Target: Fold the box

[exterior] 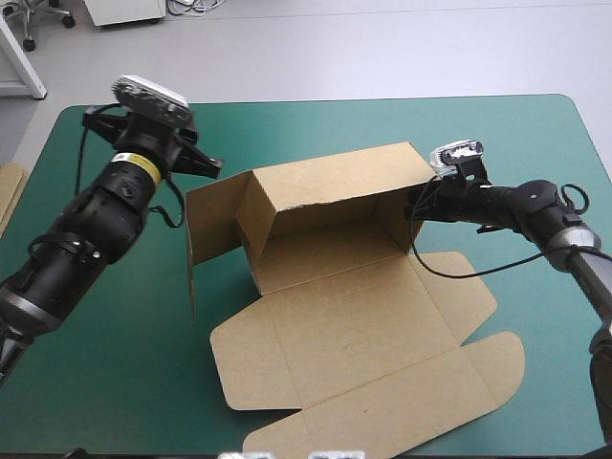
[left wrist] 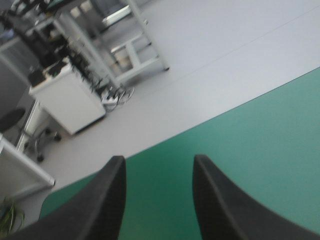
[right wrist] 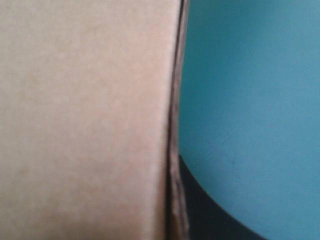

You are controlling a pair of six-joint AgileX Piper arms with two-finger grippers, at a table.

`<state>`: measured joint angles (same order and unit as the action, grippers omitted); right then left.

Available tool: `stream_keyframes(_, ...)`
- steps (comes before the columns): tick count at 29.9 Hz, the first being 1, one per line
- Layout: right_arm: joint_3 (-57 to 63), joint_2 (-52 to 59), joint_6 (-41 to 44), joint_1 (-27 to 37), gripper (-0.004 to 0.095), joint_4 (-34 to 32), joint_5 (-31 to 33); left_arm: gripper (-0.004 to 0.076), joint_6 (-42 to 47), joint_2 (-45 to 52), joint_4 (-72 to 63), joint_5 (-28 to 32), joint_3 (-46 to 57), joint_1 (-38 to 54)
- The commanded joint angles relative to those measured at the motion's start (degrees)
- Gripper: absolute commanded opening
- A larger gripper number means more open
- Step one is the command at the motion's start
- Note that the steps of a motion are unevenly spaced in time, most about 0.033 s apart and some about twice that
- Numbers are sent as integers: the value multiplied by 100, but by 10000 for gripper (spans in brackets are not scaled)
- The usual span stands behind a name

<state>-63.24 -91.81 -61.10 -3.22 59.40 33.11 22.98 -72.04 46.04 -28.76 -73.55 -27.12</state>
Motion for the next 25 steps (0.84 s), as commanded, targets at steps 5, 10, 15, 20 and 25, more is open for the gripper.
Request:
stream_keyframes(5,-952,228,1639,1,-19,-1539,657,295,-890,289,-2167,-390,-215,2075)
stream_keyframes(10,-1775,228,2487,1,-18,-2223,1307,295,-1632,289,-3358,-795,-197,3047)
stream_keyframes(15,-2773,141,3244,1,-18,-2840,2156,295,-2065,276,-3564,-1202,-197,3336)
stream_keyframes(20,-3789,-106,3921,1,-18,-3536,2984,295,-2255,184,-3478,-1680,-197,3336)
stream_keyframes(25,-4648,-620,4417,1,-18,-3894,3824,295,-2356,115,-3525,-1807,-197,3336)
